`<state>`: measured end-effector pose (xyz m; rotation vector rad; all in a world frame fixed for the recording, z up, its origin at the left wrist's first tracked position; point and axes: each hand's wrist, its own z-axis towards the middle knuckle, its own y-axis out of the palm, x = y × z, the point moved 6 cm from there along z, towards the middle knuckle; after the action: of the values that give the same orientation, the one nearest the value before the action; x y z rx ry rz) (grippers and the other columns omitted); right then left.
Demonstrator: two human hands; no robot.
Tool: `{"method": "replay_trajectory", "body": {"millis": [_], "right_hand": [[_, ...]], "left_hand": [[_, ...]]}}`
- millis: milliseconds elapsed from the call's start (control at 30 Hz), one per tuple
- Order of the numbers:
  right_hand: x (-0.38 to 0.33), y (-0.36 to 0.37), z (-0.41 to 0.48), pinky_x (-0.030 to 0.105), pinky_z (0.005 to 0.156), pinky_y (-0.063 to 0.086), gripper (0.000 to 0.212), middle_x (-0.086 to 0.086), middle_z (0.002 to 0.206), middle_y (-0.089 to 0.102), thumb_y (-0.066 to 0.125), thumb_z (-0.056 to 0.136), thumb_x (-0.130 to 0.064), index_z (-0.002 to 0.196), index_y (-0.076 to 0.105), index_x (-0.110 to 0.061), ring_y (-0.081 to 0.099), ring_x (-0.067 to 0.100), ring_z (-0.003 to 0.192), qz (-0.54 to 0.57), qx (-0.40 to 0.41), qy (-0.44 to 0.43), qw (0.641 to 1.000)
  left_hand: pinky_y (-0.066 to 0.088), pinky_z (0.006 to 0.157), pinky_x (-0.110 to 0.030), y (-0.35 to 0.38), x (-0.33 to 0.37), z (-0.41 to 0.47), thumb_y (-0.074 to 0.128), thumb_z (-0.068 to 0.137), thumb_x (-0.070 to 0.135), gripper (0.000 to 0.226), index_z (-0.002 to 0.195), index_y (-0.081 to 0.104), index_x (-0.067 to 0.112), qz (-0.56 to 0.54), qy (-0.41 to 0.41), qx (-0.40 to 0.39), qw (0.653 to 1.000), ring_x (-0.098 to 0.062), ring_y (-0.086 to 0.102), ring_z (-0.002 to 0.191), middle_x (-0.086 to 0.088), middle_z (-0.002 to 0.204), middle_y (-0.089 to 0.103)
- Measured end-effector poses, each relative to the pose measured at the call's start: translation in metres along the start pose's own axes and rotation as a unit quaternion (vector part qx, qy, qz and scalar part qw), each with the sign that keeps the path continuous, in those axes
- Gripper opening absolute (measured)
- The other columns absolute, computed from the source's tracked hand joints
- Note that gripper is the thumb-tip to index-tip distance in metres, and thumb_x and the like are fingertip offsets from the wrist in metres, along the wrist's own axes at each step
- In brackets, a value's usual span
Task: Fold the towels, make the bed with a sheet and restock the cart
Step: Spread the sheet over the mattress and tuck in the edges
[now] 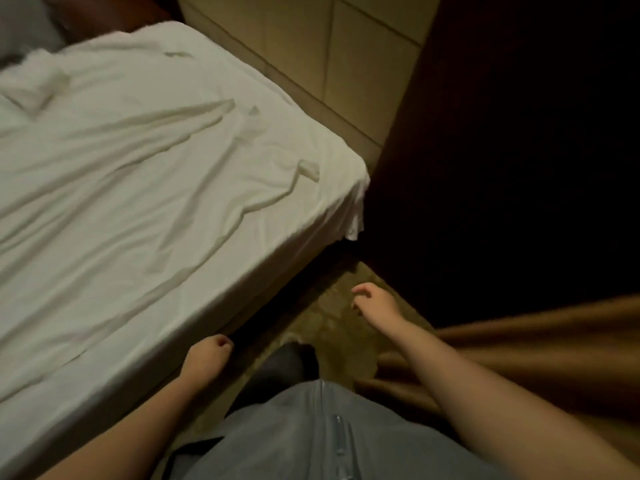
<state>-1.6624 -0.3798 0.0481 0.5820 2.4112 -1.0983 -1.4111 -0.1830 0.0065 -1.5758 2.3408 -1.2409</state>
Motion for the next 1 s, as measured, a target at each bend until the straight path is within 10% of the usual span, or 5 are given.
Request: {"method": "replay_trajectory", "body": {"millis": [500,900,1000], "right_hand": [[-0.132,-0.058,0.273,0.027,0.078,0.044,0.027,0.009,0.112,0.065,0.049,0.092,-0.017,0.115,0.062,-0.015,0.06,0.024,0.101,-0.105,-0.1,0.026,0.989],[-0.186,-0.033,0.464,0.026,0.08,0.038,0.014,0.01,0.108,0.056,0.045,0.093,-0.02,0.102,0.056,-0.021,0.054,0.026,0.098,-0.084,-0.164,0.054,0.981],[-0.179,-0.015,0.483,0.032,0.095,0.039,0.035,0.01,0.121,0.051,0.047,0.094,-0.024,0.128,0.049,-0.018,0.051,0.032,0.114,-0.072,-0.178,0.068,0.979]], "left_hand": [[0.037,0.07,-0.026,-0.158,0.231,0.243,0.04,0.09,0.009,0.031,0.106,0.067,0.013,-0.091,0.033,0.071,0.993,-0.022,0.056,0.087,-0.009,0.098,0.067],[0.04,0.073,-0.029,-0.131,0.256,0.35,0.043,0.092,0.016,0.03,0.115,0.062,0.013,-0.139,-0.091,0.077,0.983,-0.024,0.057,0.091,-0.01,0.099,0.066],[0.039,0.071,-0.028,-0.113,0.257,0.373,0.047,0.09,0.02,0.032,0.119,0.059,0.014,-0.14,-0.104,0.061,0.983,-0.024,0.056,0.094,-0.009,0.103,0.061]]}}
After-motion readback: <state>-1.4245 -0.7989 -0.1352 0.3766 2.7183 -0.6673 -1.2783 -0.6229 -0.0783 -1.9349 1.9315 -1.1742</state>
